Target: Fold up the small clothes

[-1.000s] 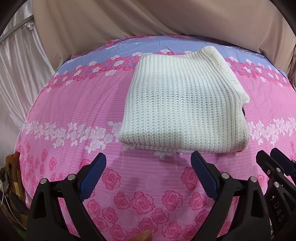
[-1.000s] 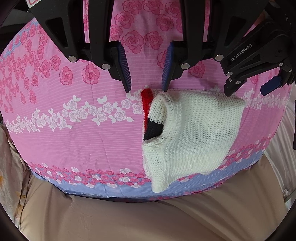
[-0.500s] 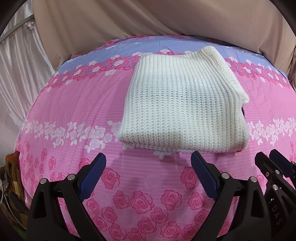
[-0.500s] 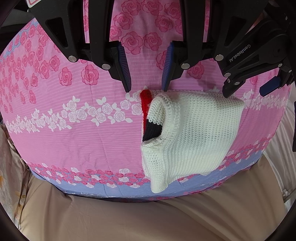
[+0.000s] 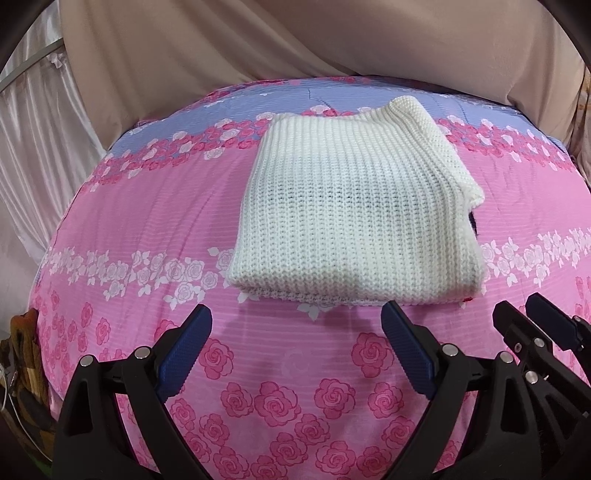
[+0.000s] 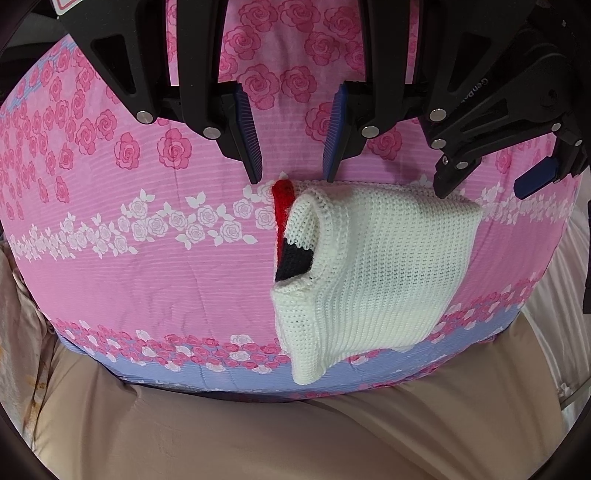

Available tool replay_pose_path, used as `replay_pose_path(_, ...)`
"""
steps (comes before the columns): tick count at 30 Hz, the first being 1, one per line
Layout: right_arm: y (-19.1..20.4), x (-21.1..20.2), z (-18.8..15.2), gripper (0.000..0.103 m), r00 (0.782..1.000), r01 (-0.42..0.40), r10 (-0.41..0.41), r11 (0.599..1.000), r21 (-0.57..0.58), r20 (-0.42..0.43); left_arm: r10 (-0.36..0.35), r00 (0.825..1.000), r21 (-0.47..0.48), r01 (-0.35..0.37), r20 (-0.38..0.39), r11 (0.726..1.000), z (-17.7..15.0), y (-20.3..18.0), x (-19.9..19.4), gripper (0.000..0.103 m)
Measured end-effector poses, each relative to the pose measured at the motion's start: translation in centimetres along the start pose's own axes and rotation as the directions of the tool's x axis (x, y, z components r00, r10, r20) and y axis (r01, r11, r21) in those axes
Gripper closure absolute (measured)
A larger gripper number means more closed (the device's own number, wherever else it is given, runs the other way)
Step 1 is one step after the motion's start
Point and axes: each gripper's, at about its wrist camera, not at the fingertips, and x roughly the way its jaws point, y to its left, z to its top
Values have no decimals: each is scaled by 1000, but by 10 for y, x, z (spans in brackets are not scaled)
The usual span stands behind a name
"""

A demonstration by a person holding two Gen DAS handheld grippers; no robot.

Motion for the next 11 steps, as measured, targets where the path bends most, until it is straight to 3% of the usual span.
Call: replay_pose_path(11, -1, 1, 1, 68, 1000, -1, 1, 1000, 5, -4, 7, 999, -15, -8, -33, 1000, 0, 3, 5, 12)
